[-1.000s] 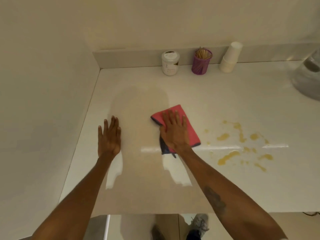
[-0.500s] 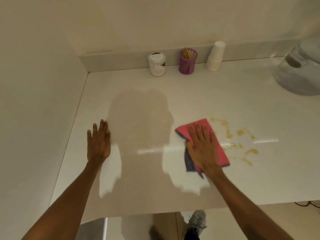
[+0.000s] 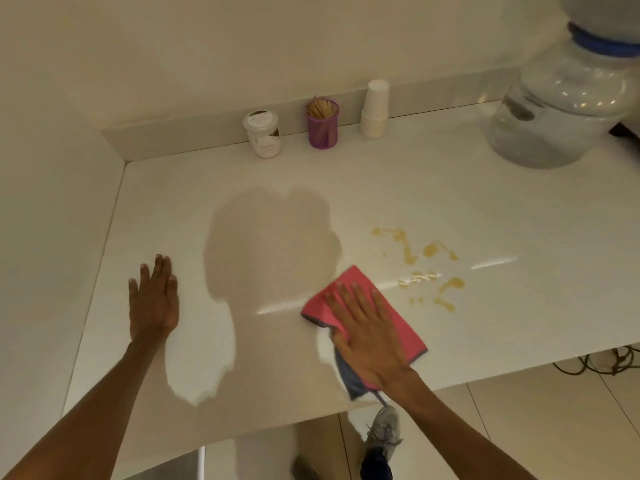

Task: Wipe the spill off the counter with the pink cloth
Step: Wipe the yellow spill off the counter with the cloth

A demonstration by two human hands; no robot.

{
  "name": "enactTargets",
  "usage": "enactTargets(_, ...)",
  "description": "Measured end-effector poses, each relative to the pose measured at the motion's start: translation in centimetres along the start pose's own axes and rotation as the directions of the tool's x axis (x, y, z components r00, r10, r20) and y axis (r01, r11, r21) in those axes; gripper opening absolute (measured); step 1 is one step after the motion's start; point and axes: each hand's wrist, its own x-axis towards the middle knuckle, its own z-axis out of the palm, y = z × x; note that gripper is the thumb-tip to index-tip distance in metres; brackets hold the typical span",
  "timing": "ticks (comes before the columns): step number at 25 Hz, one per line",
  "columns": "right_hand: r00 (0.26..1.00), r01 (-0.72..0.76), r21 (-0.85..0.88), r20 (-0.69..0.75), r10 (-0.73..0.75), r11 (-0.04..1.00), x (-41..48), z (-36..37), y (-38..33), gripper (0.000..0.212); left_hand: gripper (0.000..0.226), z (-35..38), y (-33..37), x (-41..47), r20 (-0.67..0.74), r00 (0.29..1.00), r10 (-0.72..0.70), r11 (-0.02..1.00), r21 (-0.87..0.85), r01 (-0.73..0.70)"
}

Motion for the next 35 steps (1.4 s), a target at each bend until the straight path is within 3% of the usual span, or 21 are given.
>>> enactTargets(3,0.990,-0.132,-0.053,-0.050,0.129,0.990,-3.3,-0.9,6.5,0.056,0.052,0.1,-0.1,0.1,-0.001,1.000,0.005,1.000,0.003,-0.005)
enactTargets(6,0.978,-0.204,-0.032,-0.038,0.203,0.978,-0.1,-2.7,10.1,0.058,0.051,0.3,0.0,0.1,-0.012,1.000,0.005,1.000,0.020,-0.004)
enactTargets(11,0.997,-0.082,0.005,0.006,0.082,0.997,5.5,-2.6,6.3,0.056,0.051,0.3,-0.1,0.1,0.000,0.999,0.037,0.999,0.025,-0.037)
enactTargets(14,0.999,0.039,-0.027,0.009,-0.038,0.999,1.2,-1.8,6.1,0.055,0.050,0.2,0.1,0.1,0.011,1.000,0.022,1.000,0.006,-0.022)
enactTargets(16,0.999,0.035,-0.040,-0.012,-0.035,0.999,-2.4,-1.8,8.0,0.055,0.049,0.1,0.2,0.1,0.023,0.999,0.023,1.000,-0.001,-0.023)
enactTargets(20,0.980,-0.192,-0.024,-0.052,0.190,0.981,-3.6,-3.5,15.6,0.058,0.049,-0.1,0.5,0.1,0.027,1.000,0.007,1.000,-0.020,-0.006)
enactTargets(23,0.927,-0.367,0.027,-0.069,0.368,0.930,2.6,-5.3,19.0,0.061,0.049,0.0,0.6,0.1,0.019,1.000,0.009,1.000,-0.030,-0.008)
enactTargets(25,0.917,-0.393,0.033,-0.058,0.395,0.919,7.9,-5.4,17.9,0.058,0.050,0.0,0.4,0.1,0.020,1.000,0.005,0.999,-0.033,-0.004)
enactTargets(29,0.970,-0.239,0.091,-0.019,0.241,0.967,13.3,-4.2,10.1,0.056,0.050,0.4,0.0,0.2,0.019,1.000,0.024,1.000,-0.020,-0.024)
enactTargets(32,0.999,-0.037,0.031,0.007,0.037,0.999,10.7,-3.0,5.2,0.057,0.057,0.4,-0.2,0.3,0.034,0.999,0.030,0.999,-0.014,-0.029)
enactTargets(35,0.994,0.106,-0.026,-0.007,-0.107,0.994,5.7,-2.4,6.3,0.057,0.064,0.3,-0.2,0.3,0.039,0.998,0.042,0.999,-0.013,-0.041)
